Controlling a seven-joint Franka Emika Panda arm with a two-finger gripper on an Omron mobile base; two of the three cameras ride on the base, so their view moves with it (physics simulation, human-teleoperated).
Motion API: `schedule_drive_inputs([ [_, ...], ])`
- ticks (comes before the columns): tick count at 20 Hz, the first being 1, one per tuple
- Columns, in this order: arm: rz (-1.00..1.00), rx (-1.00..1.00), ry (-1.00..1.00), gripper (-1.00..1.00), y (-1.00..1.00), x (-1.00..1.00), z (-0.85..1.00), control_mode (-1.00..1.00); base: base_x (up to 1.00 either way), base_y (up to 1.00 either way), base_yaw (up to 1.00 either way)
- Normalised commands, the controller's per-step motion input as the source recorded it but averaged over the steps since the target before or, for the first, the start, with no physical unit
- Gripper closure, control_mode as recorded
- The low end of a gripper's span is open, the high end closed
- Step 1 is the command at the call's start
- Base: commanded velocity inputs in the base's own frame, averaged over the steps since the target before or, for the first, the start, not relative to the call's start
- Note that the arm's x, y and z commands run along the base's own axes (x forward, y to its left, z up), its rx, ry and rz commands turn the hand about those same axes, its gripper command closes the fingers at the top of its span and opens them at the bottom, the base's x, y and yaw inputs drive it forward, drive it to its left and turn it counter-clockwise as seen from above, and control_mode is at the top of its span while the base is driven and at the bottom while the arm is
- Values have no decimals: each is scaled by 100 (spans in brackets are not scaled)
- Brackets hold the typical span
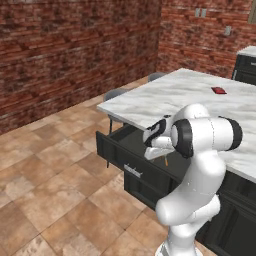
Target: Pick the wooden spoon from the drawer and place it on the counter.
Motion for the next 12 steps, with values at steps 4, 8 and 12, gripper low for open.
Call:
schedule_drive_inputs([
  [4,3,10,13,-100,0,40,-88,-100,0,0,0],
  [8,11,18,23,-100,35,-13,-87,-100,0,0,0],
  [12,17,11,24,-100,100,-74,-88,-100,0,0,0],
])
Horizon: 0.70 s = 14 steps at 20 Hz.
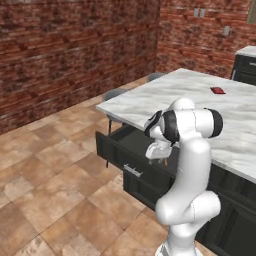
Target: Pick the wooden spoon from the drawer and place it on the counter.
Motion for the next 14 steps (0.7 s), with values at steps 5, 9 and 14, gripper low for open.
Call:
schedule_drive_inputs([
  [5,14,2,14,-100,100,-98,-98,-100,0,0,0],
  [9,11,2,1,-100,100,-100,-98,-100,0,0,0],
  [14,8,1,0,-100,100,-100,-95,-100,0,0,0],
])
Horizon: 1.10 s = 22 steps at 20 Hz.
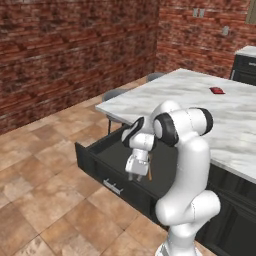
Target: Pick the wooden spoon from the drawer and place it on the counter.
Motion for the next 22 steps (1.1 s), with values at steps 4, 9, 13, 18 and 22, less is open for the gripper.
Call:
schedule_drive_inputs([
  [4,3,0,-6,-100,100,-100,-62,-100,0,0,0],
  [9,-1,1,-51,-100,69,-42,79,-100,0,0,0],
  [13,-18,3,-60,-100,1,0,100,-100,0,0,0],
  [18,-32,2,-54,-100,-31,2,100,-100,0,0,0],
  [22,-44,7,-21,-100,-73,3,45,-100,0,0,0],
])
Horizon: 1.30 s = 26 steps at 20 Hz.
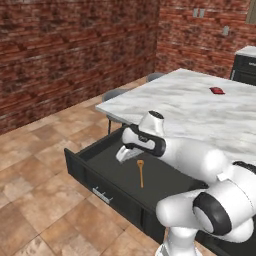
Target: Pick the wooden spoon from the drawer and place it on the counter.
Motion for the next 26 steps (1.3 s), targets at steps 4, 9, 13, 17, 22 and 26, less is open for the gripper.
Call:
schedule_drive_inputs([
  [4,-57,8,15,-100,-71,28,-10,-100,0,0,0],
  [9,-51,0,32,-100,-33,85,-23,-100,0,0,0],
  [13,-43,0,50,-100,-31,85,-15,-100,0,0,0],
  [17,-22,0,30,-100,-38,67,-26,-100,0,0,0],
  [22,-13,-2,23,-100,-35,46,-53,-100,0,0,0],
  [26,-3,-12,7,-100,-4,11,-83,-100,0,0,0],
])
